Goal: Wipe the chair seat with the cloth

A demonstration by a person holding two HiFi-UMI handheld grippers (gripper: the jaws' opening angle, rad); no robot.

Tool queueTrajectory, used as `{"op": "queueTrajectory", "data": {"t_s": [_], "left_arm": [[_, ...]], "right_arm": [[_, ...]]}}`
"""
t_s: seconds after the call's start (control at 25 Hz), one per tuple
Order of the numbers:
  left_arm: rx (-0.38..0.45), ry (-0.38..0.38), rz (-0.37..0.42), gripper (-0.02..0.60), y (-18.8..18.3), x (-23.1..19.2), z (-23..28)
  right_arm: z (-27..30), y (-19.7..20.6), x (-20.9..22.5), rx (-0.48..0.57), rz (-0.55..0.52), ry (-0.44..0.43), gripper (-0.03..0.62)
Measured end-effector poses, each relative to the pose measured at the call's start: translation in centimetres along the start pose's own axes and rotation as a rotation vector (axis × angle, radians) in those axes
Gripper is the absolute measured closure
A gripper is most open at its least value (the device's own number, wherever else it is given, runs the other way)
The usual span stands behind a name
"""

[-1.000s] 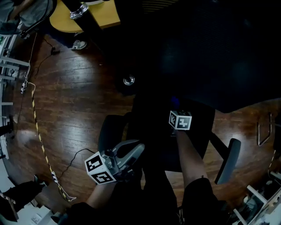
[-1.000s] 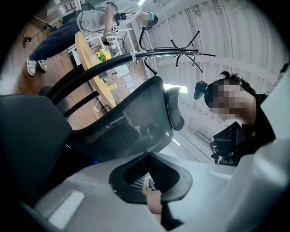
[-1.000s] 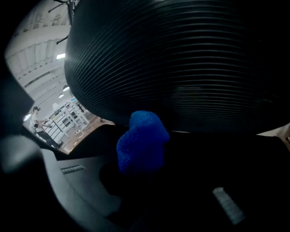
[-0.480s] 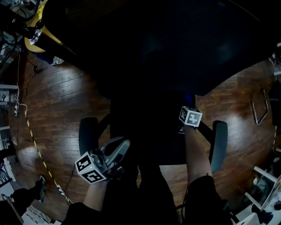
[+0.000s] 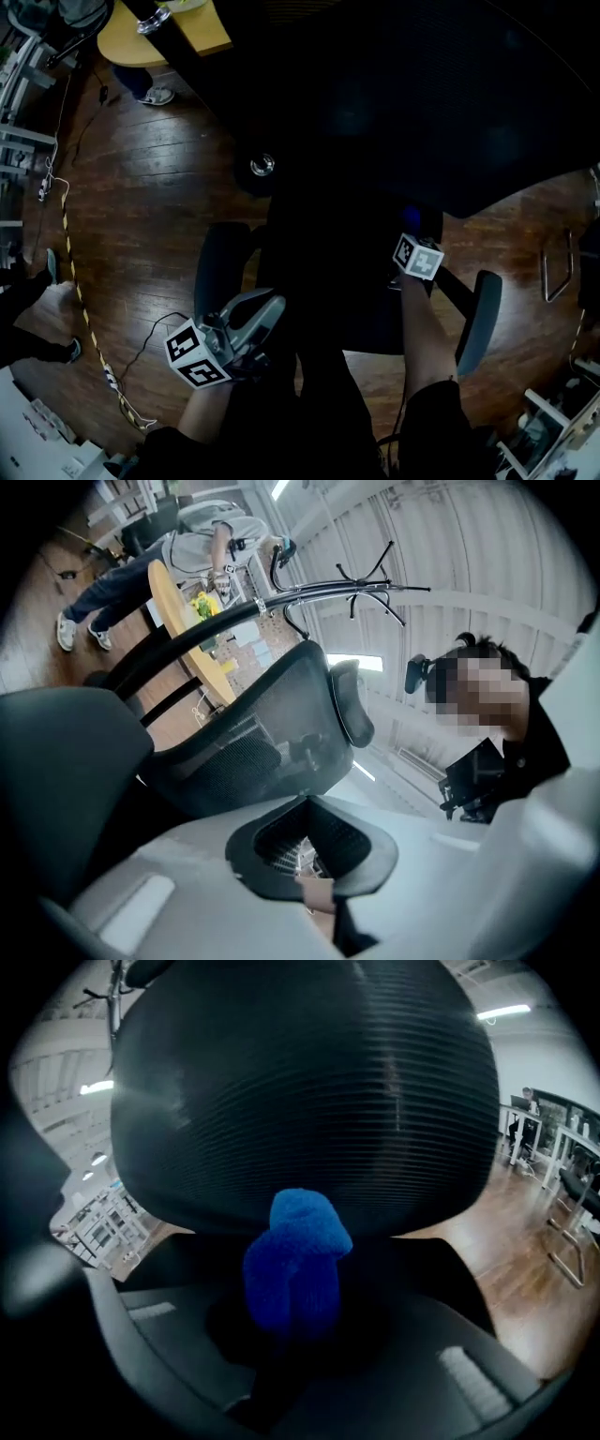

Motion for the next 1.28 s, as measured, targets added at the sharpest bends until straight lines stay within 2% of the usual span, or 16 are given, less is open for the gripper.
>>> {"op": "queueTrajectory", "data": {"t_s": [0.08, 0.2, 0.44, 0.52, 0.64, 0.76, 0.88, 1.16, 1.28], "left_arm": [[0.029, -0.012, 0.000, 0.592, -0.7, 0.1, -1.2], [0.067, -0.029, 0.009, 0.592, -1.5, 0.3, -2.9], [0.128, -0.076, 0.026, 0.592, -2.3, 0.3, -7.4], [0.151, -0.091, 0.029, 0.592, -2.7, 0.6, -8.6], [0.175, -0.109, 0.034, 0.592, -3.1, 0.5, -10.3], [0.177, -0.106, 0.033, 0.592, -3.1, 0.1, -10.9], [0.153, -0.078, 0.033, 0.592, -3.0, 0.3, -10.2], [0.027, 0.010, 0.014, 0.592, -0.9, 1.5, -7.1], [-0.028, 0.052, 0.005, 0.592, 0.0, 1.5, -5.0]], "right_arm": [[0.8, 0.0, -5.2, 0.018, 0.002, -0.102, 0.559], [2.5, 0.7, -12.9, -0.022, -0.010, -0.241, 0.559], [3.7, 3.9, -25.3, -0.109, -0.093, -0.424, 0.559], [3.5, 4.6, -27.2, -0.107, -0.149, -0.430, 0.559], [3.6, 5.1, -28.0, -0.066, -0.190, -0.411, 0.559], [3.8, 5.6, -27.1, -0.067, -0.195, -0.381, 0.559], [3.6, 5.9, -23.3, -0.072, -0.133, -0.290, 0.559], [-1.2, 7.7, -8.0, -0.084, -0.009, 0.011, 0.559], [-3.4, 8.8, -1.3, -0.086, 0.046, 0.111, 0.559]]}}
Point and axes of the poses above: the fingertips, and each gripper's own axes: z forward along the fingers, x to its right, y out of its underside, the point moved 7 cm from there along -z, backward along the fingers, and after that the axes turned 6 degrees about y, right-handed, at the moved point
